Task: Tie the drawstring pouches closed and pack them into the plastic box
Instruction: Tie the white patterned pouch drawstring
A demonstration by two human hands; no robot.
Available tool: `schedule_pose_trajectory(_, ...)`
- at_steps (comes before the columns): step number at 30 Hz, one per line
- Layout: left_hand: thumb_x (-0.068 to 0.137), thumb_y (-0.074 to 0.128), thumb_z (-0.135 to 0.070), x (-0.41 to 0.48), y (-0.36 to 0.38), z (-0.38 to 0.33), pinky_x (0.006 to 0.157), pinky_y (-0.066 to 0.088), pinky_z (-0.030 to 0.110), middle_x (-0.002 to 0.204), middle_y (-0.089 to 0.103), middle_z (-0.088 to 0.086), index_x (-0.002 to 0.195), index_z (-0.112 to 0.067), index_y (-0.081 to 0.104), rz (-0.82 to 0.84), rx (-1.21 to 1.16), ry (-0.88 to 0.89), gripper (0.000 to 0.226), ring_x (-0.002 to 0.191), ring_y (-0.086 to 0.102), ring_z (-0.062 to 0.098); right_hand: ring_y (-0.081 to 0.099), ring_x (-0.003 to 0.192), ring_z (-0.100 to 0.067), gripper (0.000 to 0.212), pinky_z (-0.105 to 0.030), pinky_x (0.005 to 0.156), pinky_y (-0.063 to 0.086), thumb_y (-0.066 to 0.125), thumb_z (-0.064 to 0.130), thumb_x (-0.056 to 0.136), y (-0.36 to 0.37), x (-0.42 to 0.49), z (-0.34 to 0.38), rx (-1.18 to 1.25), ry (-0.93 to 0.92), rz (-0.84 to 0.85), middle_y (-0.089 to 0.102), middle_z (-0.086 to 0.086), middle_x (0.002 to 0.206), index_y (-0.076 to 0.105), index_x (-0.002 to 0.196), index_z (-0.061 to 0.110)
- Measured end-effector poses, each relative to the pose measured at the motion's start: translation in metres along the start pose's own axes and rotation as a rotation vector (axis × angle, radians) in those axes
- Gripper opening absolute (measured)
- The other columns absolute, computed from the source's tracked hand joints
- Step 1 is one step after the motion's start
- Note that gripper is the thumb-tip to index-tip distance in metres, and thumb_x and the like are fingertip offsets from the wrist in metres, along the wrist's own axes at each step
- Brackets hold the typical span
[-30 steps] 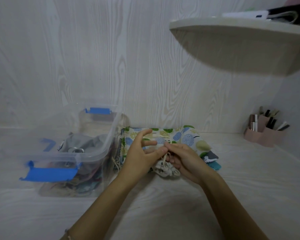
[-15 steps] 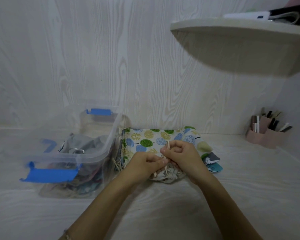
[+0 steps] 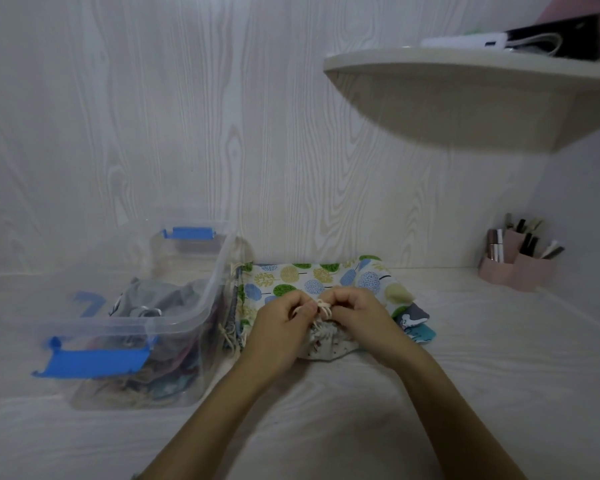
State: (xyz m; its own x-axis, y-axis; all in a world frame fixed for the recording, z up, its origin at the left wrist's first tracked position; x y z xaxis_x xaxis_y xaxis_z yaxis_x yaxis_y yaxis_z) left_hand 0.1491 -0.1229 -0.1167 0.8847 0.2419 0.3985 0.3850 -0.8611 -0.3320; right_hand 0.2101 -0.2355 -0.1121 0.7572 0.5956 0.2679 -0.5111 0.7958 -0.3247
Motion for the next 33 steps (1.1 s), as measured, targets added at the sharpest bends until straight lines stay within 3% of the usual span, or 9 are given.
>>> schedule_pose_trajectory(4,0.095,0.054,-0.018,0.002,-0.001,0.000,0.053,0.030,0.019,0.052,0.050,-0.019,0.076,-0.015,0.063,-0.013,0.001,0.038,0.021,0.052,0.041,0.001,0.067,0.082,-0.016,0.002,-0.021,0.075,0.054,0.067,0.006,0.086,0.004,-0.002,-0.006,0.174,0.073,0.077,0.071,-0.011,0.086,0.068,0.085,0.006)
schedule_pose_trajectory(9,0.094,0.055,-0.018,0.005,-0.003,0.007,0.056,0.032,0.022,0.053,0.051,-0.018,0.070,-0.020,0.062,-0.003,-0.020,0.009,0.025,0.052,0.043,0.000,0.064,0.078,-0.021,0.039,-0.029,0.073,0.055,0.069,0.006,0.085,-0.001,-0.002,-0.005,0.244,0.076,0.050,0.066,-0.013,0.078,0.059,0.121,0.020)
schedule_pose_trajectory(12,0.094,0.056,-0.019,0.002,0.000,0.003,0.055,0.034,0.021,0.053,0.052,-0.016,0.068,-0.021,0.061,0.018,-0.033,0.009,0.027,0.052,0.043,0.001,0.062,0.083,-0.027,0.021,-0.039,0.082,0.053,0.067,0.020,0.088,0.000,0.000,-0.003,0.244,0.044,0.009,0.065,-0.022,0.083,0.071,0.109,0.023)
schedule_pose_trajectory(14,0.093,0.057,-0.020,0.003,-0.002,0.003,0.058,0.035,0.024,0.054,0.052,-0.013,0.066,-0.020,0.061,-0.007,-0.039,0.008,0.027,0.054,0.044,0.005,0.060,0.081,-0.021,0.019,-0.034,0.081,0.050,0.065,0.031,0.086,-0.005,0.002,-0.006,0.414,0.064,-0.073,0.067,-0.010,0.078,0.078,0.090,0.018)
schedule_pose_trajectory(19,0.096,0.052,-0.016,0.002,-0.009,0.004,0.061,0.042,0.027,0.064,0.059,-0.005,0.068,-0.016,0.061,-0.089,-0.149,-0.074,0.029,0.060,0.052,0.010,0.069,0.093,-0.017,0.023,-0.033,0.097,0.049,0.060,0.025,0.086,-0.007,0.006,-0.013,0.838,0.139,-0.160,0.073,-0.009,0.090,0.075,0.083,0.008)
schedule_pose_trajectory(23,0.099,0.041,-0.012,-0.003,-0.026,0.007,0.060,0.043,0.023,0.064,0.052,0.000,0.071,-0.011,0.052,-0.337,-0.385,-0.156,0.030,0.057,0.049,0.007,0.064,0.060,-0.007,0.019,-0.021,0.066,0.057,0.055,0.021,0.095,-0.023,0.005,-0.018,1.095,0.165,-0.295,0.059,0.003,0.062,0.066,0.092,0.007)
schedule_pose_trajectory(26,0.101,0.039,-0.013,-0.004,-0.025,0.002,0.062,0.048,0.020,0.075,0.059,0.003,0.077,-0.011,0.054,-0.349,-0.430,-0.131,0.028,0.067,0.056,0.009,0.047,0.048,-0.005,0.019,-0.015,0.051,0.048,0.056,0.019,0.095,-0.026,0.003,-0.019,0.860,0.198,-0.274,0.043,0.004,0.054,0.068,0.091,0.005)
schedule_pose_trajectory(30,0.095,0.050,-0.015,-0.003,-0.016,-0.015,0.073,0.043,0.019,0.083,0.059,-0.004,0.079,-0.014,0.060,-0.192,-0.049,0.121,0.019,0.078,0.054,0.004,0.036,0.046,-0.007,0.039,-0.017,0.047,0.032,0.062,0.020,0.092,-0.006,-0.002,-0.015,-0.040,0.201,-0.012,0.041,0.002,0.054,0.068,0.053,0.024)
schedule_pose_trajectory(33,0.093,0.056,-0.020,-0.003,-0.013,-0.019,0.072,0.037,0.015,0.082,0.052,-0.013,0.079,-0.019,0.059,-0.177,0.193,0.284,0.015,0.082,0.048,-0.001,0.033,0.054,-0.011,0.039,-0.025,0.053,0.026,0.059,0.008,0.086,0.012,-0.005,-0.014,-0.052,0.208,0.180,0.038,0.001,0.055,0.050,0.050,0.018)
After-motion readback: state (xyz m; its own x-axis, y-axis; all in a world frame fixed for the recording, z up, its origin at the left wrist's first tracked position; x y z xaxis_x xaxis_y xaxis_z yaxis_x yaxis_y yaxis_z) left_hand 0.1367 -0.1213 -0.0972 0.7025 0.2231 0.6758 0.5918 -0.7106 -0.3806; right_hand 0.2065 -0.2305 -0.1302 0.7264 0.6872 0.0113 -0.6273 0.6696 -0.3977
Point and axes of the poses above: each hand's wrist, its own x-axis towards the middle knuckle, its own y-axis out of the palm, z = x × y, the point moved 7 cm from there along x, towards the middle knuckle
